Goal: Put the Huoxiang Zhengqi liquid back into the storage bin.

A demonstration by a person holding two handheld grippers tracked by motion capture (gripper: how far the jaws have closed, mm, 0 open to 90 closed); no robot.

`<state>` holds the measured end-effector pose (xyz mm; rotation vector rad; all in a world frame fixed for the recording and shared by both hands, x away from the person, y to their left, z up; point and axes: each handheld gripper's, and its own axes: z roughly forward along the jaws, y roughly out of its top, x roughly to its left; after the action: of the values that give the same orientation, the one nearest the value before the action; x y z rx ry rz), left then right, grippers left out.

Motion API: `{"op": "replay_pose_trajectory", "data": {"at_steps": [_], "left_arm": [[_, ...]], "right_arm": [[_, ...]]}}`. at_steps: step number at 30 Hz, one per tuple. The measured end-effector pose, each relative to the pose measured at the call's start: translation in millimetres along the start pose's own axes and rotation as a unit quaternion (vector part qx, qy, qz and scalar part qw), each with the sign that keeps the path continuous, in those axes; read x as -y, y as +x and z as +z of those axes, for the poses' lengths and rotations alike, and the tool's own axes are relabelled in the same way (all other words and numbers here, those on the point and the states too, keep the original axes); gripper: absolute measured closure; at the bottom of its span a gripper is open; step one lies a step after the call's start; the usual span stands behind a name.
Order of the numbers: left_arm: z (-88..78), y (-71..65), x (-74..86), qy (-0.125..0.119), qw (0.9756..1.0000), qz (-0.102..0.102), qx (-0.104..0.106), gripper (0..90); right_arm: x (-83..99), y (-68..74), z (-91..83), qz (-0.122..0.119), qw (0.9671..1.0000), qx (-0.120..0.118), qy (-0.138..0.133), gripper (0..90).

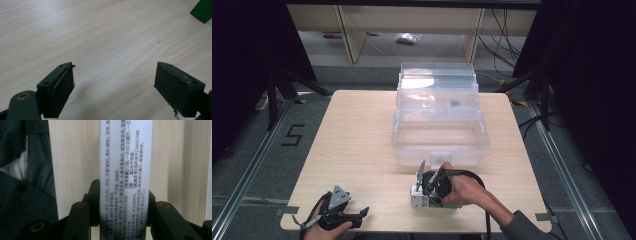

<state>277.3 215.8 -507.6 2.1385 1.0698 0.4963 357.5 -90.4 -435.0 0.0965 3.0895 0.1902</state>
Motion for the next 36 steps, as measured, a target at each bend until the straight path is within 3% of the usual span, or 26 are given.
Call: {"op": "replay_pose_trajectory", "data": {"at_steps": [2, 3, 5, 6, 12, 14, 15, 17, 18, 19, 20, 21, 23, 26, 27, 28, 29, 31, 32, 33, 35, 36], "left_arm": [[-0.2, -0.7, 0.3, 0.0, 1.0, -0.005, -0.002, 15.3], [0.3, -1.2, 0.2, -0.004, 1.0, -0.008, -0.001, 15.3], [0.5, -1.5, 0.5, -0.003, 0.9999, -0.01, 0.001, 15.3], [-0.7, -0.5, 0.4, 0.005, 1.0, -0.005, 0.002, 15.3], [-0.3, -0.2, 0.4, 0.001, 1.0, -0.001, -0.001, 15.3], [0.7, -2.3, 0.3, -0.009, 0.9998, -0.016, -0.002, 15.3], [-0.4, -0.2, -0.1, -0.001, 1.0, 0.002, -0.001, 15.4], [0.3, -1.7, 0.6, -0.003, 0.9999, -0.012, 0.001, 15.3], [-0.7, -0.3, 0.4, 0.002, 1.0, -0.002, -0.001, 15.3], [-0.7, -0.2, 0.2, 0.001, 1.0, -0.001, -0.003, 15.3], [0.8, -2.2, 0.4, -0.009, 0.9998, -0.015, -0.003, 15.3], [0.7, -0.9, 0.2, -0.008, 1.0, -0.005, -0.004, 15.3], [-0.3, -0.5, 0.4, 0.002, 1.0, -0.003, -0.001, 15.3], [-0.2, 0.2, -0.1, 0.001, 1.0, 0.001, 0.0, 15.3], [0.9, -2.0, 0.5, -0.006, 0.9999, -0.013, -0.001, 15.3], [-0.6, 0.0, 0.3, 0.007, 1.0, -0.002, 0.003, 15.3], [-0.8, 0.0, 0.3, 0.008, 1.0, -0.004, 0.004, 15.3], [-0.4, 0.3, 0.1, 0.003, 1.0, -0.003, 0.001, 15.3], [-0.7, 0.6, 0.1, 0.005, 1.0, 0.0, 0.002, 15.4], [-0.6, 0.1, 0.3, 0.005, 1.0, -0.003, 0.002, 15.3], [-0.7, 0.4, 0.3, 0.006, 1.0, -0.003, 0.002, 15.4], [-0.8, 0.3, 0.0, 0.005, 1.0, -0.003, 0.0, 15.3]], "right_arm": [[1.2, -0.2, -1.8, 0.003, 1.0, -0.006, -0.003, 64.3], [1.5, -2.4, -2.9, -0.013, 0.9999, -0.004, -0.007, 64.3], [2.9, -0.5, -8.2, 0.004, 1.0, -0.007, -0.001, 64.4], [4.3, -1.4, -8.8, 0.001, 1.0, -0.005, -0.004, 64.4], [10.5, -5.2, -23.5, 0.006, 1.0, 0.001, -0.003, 64.5], [12.4, -6.6, -27.4, 0.009, 0.9999, -0.007, -0.01, 64.5], [13.7, -7.3, -30.5, 0.012, 0.9999, -0.001, -0.007, 64.5], [16.0, -10.4, -36.7, 0.005, 0.9999, 0.002, -0.011, 64.5], [16.8, -10.1, -38.6, 0.013, 0.9998, -0.001, -0.013, 64.5], [18.1, -12.9, -41.9, 0.003, 0.9999, 0.001, -0.017, 64.5], [18.7, -13.3, -44.5, 0.008, 0.9998, 0.002, -0.016, 64.6], [19.7, -14.4, -47.9, 0.012, 0.9997, 0.005, -0.022, 64.5], [21.2, -15.7, -53.1, 0.022, 0.9995, 0.002, -0.021, 64.5], [23.1, -20.5, -59.3, 0.011, 0.9996, 0.002, -0.026, 64.6], [23.3, -20.5, -61.6, 0.016, 0.9995, 0.004, -0.026, 64.6], [24.3, -22.5, -63.4, 0.01, 0.9995, 0.005, -0.029, 64.6], [25.0, -22.6, -66.4, 0.018, 0.9994, 0.004, -0.03, 64.5], [27.1, -24.2, -70.6, 0.025, 0.9992, 0.007, -0.03, 64.5], [27.8, -26.7, -72.0, 0.015, 0.9993, 0.006, -0.035, 64.6], [28.9, -26.7, -75.3, 0.026, 0.9992, 0.005, -0.031, 64.5], [30.7, -29.9, -78.4, 0.018, 0.9992, 0.002, -0.035, 64.5], [31.1, -29.4, -79.6, 0.03, 0.9988, 0.001, -0.038, 64.5]]}}
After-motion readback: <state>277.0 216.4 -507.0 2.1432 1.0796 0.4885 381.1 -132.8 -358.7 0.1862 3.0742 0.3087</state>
